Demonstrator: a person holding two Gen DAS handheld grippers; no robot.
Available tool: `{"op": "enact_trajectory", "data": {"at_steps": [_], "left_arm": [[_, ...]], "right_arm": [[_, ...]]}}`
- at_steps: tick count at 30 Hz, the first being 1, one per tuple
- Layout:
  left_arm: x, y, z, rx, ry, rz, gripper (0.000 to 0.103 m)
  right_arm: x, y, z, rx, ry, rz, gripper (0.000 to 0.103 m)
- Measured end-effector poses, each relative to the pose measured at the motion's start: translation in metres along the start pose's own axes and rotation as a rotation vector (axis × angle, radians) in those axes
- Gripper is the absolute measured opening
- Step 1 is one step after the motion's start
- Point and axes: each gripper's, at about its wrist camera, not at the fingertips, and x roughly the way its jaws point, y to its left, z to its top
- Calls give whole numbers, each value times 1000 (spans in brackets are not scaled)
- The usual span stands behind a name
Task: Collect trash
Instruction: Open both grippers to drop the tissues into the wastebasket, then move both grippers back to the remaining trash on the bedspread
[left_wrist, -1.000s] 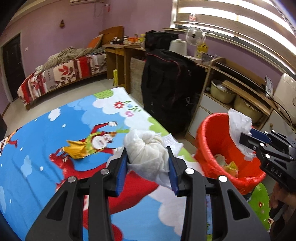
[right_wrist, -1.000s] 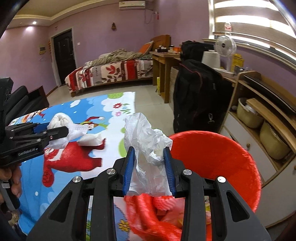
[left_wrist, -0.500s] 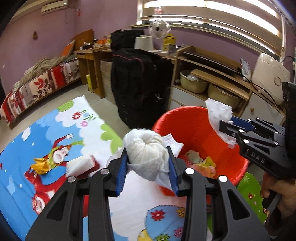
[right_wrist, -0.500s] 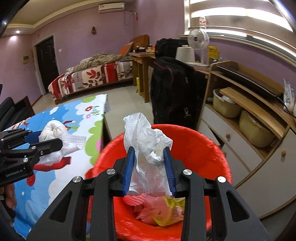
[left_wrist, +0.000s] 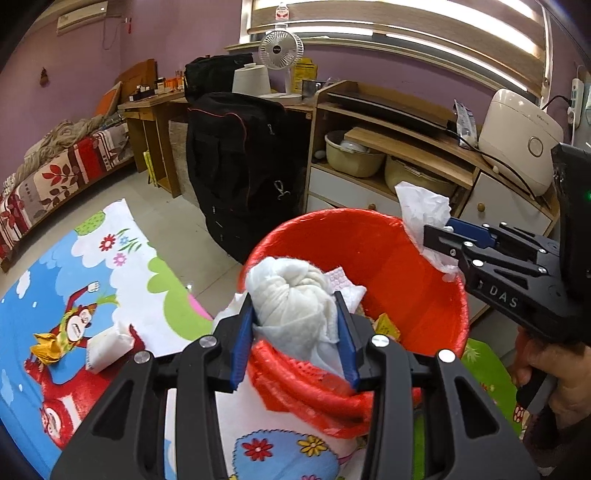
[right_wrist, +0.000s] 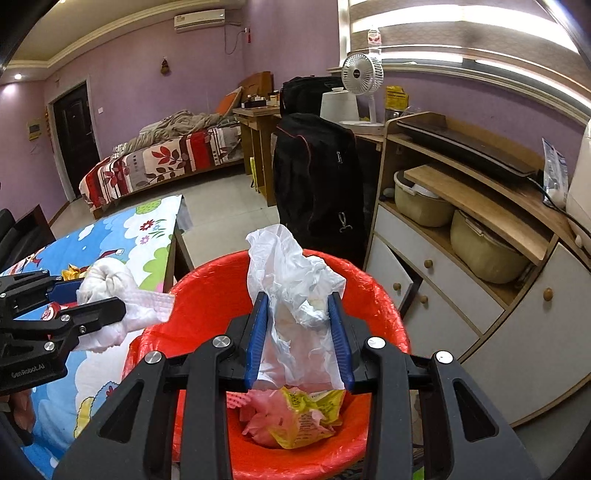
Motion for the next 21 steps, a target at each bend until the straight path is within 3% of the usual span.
{"op": "enact_trajectory", "data": {"at_steps": [6, 8, 12, 15, 21], "left_arm": [[4, -8, 1, 10, 4, -20, 41], [5, -10, 1, 14, 6, -25, 42], [7, -12, 2, 6, 5, -46, 49], [8, -13, 2, 5, 1, -48, 65], [5, -9, 1, -10, -4, -36, 66]], "right_arm": [[0, -7, 1, 11, 0, -11, 37], [-1, -8, 0, 14, -2, -15, 45], [-3, -14, 1, 23, -10, -30, 51], [-5, -18, 0, 30, -15, -37, 54], [-5, -22, 0, 41, -19, -39, 59]]}}
